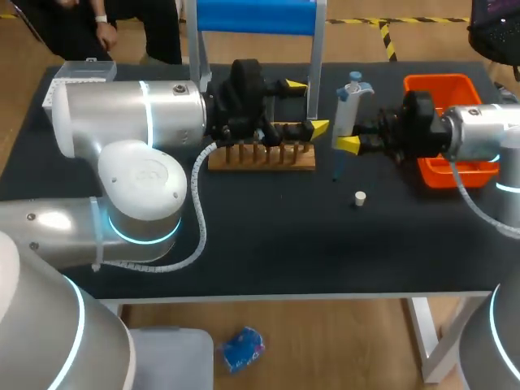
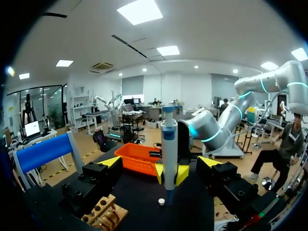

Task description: Invert the test tube, pick up the pipette, mount the tip to pipette, aspirate from beaker and dispense into the tube, eject the tip, return the pipette, and cap with the stopper.

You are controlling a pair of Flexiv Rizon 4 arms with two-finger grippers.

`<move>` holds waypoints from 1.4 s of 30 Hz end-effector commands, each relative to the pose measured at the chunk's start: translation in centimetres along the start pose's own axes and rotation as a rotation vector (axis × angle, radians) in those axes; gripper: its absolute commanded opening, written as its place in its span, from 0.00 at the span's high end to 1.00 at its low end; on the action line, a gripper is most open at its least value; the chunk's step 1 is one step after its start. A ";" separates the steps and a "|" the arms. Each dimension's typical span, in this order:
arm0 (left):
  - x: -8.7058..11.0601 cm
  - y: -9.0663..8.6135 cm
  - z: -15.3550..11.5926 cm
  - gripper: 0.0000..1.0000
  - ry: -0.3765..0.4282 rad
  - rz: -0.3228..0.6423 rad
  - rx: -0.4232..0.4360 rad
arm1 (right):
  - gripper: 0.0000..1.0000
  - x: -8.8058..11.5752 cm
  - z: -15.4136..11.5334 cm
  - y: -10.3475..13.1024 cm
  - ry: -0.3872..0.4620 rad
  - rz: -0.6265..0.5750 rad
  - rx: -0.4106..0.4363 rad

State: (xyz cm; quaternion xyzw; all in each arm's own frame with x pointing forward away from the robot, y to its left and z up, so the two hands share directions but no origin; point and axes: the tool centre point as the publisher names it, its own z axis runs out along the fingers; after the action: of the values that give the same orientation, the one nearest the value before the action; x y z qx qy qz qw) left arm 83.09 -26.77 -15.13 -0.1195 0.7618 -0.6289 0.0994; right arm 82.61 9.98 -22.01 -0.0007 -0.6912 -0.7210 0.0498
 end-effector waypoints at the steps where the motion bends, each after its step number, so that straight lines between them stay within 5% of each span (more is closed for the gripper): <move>1: -0.6 0.3 0.1 0.00 0.022 0.002 0.377 | 1.00 -0.9 0.9 -0.4 0.019 0.003 -0.001; 42: -1.9 1.6 1.2 0.00 0.011 0.008 0.240 | 1.00 -2.4 5.4 -0.9 0.107 -0.022 0.026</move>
State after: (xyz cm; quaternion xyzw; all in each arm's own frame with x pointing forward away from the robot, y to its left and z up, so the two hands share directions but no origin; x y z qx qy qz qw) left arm 85.30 -27.06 -16.71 -0.1013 0.6985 -0.7003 0.1066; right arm 84.40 15.59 -23.07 0.0445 -0.6937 -0.7147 0.0772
